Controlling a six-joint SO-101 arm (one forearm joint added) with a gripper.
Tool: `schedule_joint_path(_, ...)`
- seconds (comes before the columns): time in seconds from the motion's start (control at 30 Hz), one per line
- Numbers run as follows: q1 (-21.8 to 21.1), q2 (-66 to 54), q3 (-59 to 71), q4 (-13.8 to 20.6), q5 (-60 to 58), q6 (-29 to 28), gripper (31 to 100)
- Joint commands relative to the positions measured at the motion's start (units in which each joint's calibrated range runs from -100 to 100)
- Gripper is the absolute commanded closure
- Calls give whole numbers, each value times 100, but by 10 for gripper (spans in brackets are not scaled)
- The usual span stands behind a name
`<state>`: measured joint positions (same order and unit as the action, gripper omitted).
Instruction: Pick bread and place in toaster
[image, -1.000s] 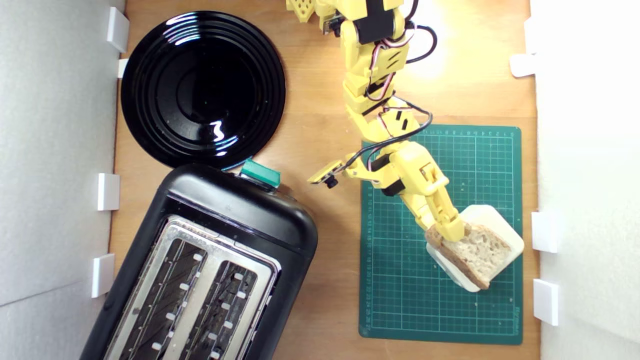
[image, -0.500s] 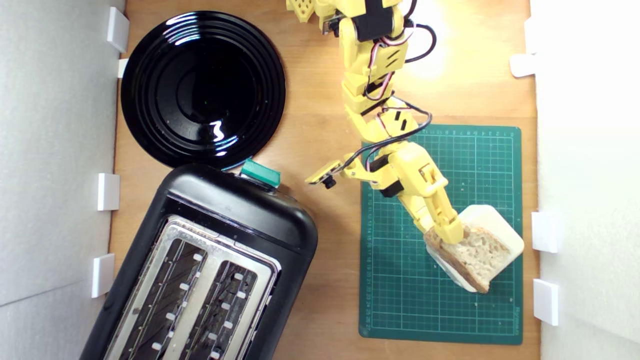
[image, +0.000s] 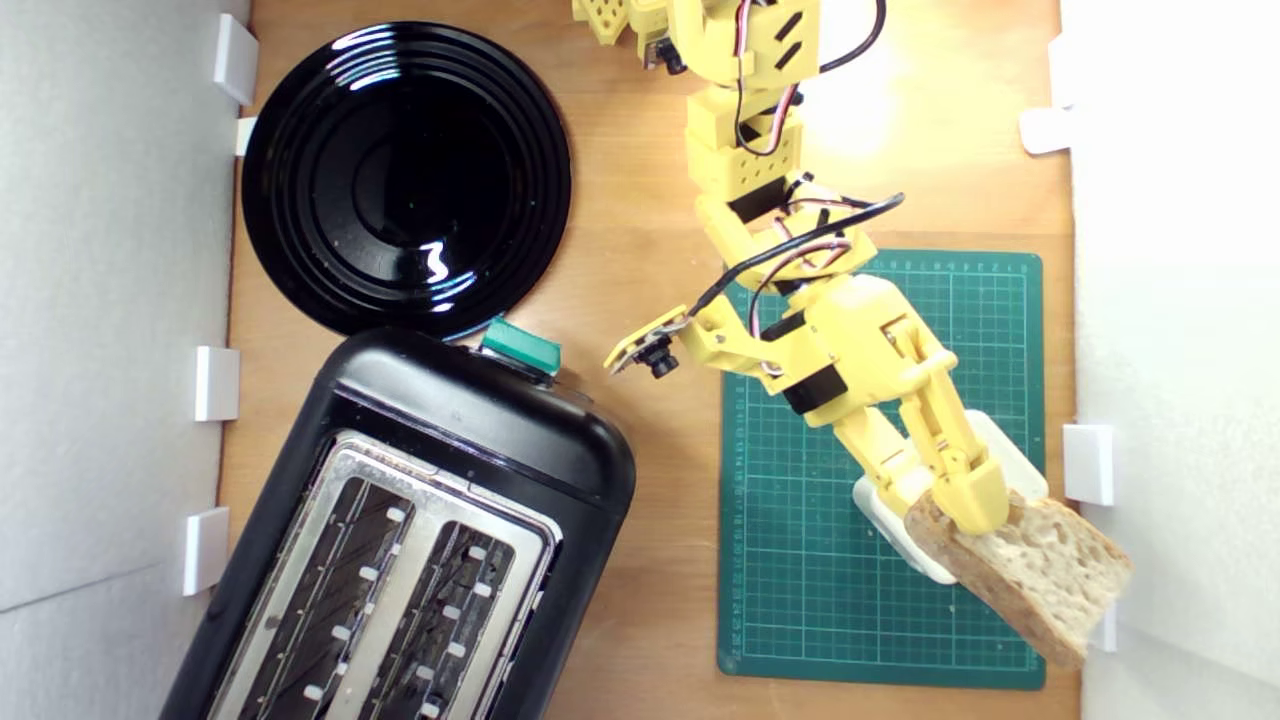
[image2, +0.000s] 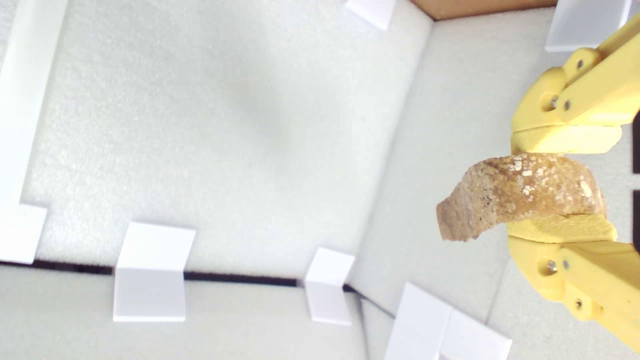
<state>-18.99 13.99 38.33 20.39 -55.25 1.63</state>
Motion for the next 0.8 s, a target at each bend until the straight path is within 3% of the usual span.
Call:
schedule_joint_path(0.0,-2,-1041,-97,-26,568,-3,696)
schedule_joint_path(0.63,900,-3919,-142,55,3802,44,696)
schedule_joint_path(0.77,1239,-4294,-142,55,3819,520,696)
